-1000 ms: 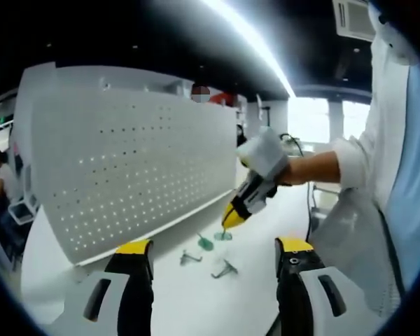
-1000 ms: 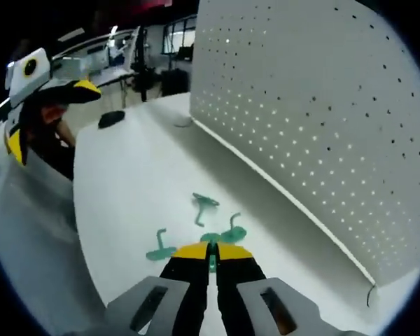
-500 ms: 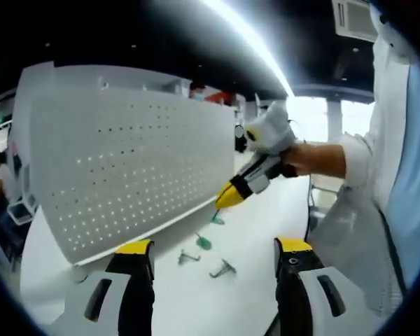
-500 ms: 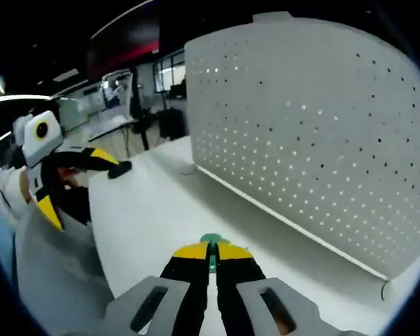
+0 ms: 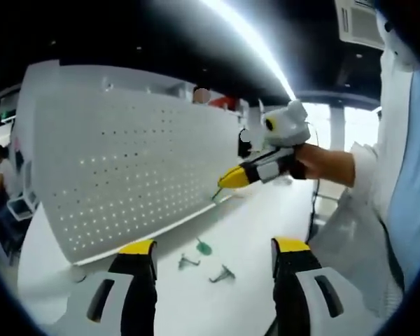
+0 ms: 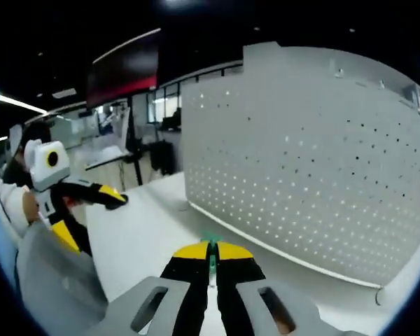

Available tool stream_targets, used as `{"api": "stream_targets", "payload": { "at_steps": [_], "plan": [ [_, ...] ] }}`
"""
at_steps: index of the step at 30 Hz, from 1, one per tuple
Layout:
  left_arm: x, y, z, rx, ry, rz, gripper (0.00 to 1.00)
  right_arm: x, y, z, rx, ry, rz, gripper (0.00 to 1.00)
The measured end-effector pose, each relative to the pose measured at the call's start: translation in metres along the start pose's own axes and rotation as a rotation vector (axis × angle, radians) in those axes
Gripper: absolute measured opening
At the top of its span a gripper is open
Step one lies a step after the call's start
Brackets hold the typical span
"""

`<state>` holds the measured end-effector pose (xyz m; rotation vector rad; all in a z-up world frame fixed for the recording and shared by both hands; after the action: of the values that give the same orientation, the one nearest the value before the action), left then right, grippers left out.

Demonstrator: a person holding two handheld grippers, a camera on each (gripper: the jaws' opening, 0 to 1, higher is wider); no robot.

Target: Insert the hook assembly into the mounting plate slot until the hook locks in place.

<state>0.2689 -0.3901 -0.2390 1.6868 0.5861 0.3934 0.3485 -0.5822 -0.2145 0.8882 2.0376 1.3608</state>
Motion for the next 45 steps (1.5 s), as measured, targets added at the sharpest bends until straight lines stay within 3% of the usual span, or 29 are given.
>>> {"api": "stream_targets", "payload": {
  "at_steps": [4, 7, 13, 23, 35, 45],
  "plan": [
    [0.0, 0.006, -0.001, -0.024, -0.001, -0.019, 0.64, 0.005, 0.009, -0.007, -0.032, -0.002, -0.007, 0.0],
    [-0.003, 0.018, 0.002, -0.095, -0.02, -0.065, 0.61, 0.01, 0.015, -0.011, -0.059, 0.001, -0.009, 0.0],
    [-0.007, 0.035, 0.015, -0.115, -0.041, -0.055, 0.53, 0.017, 0.027, -0.019, -0.116, 0.011, -0.01, 0.0],
    [-0.01, 0.053, 0.038, -0.168, -0.058, -0.114, 0.39, 0.032, 0.04, -0.027, -0.198, 0.028, 0.008, 0.0],
    [-0.008, 0.053, 0.05, -0.15, -0.055, -0.159, 0.27, 0.048, 0.047, -0.031, -0.242, 0.067, -0.005, 0.0],
    [-0.002, 0.058, 0.056, -0.159, -0.057, -0.156, 0.17, 0.049, 0.046, -0.03, -0.243, 0.073, -0.016, 0.0]
  ]
}}
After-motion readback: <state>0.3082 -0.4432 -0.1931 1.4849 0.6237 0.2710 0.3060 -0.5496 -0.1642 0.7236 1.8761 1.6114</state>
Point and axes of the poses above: the point that each gripper's makers call its tool centre point, and the gripper's own axes: z roughly forward along the fingers, x roughly to its left, y roughly out of its top, the point moved 6 cm from there along -z, roughly backward along the fingers, and after that the axes turned 7 degrees about -y, right-handed, at the moved point
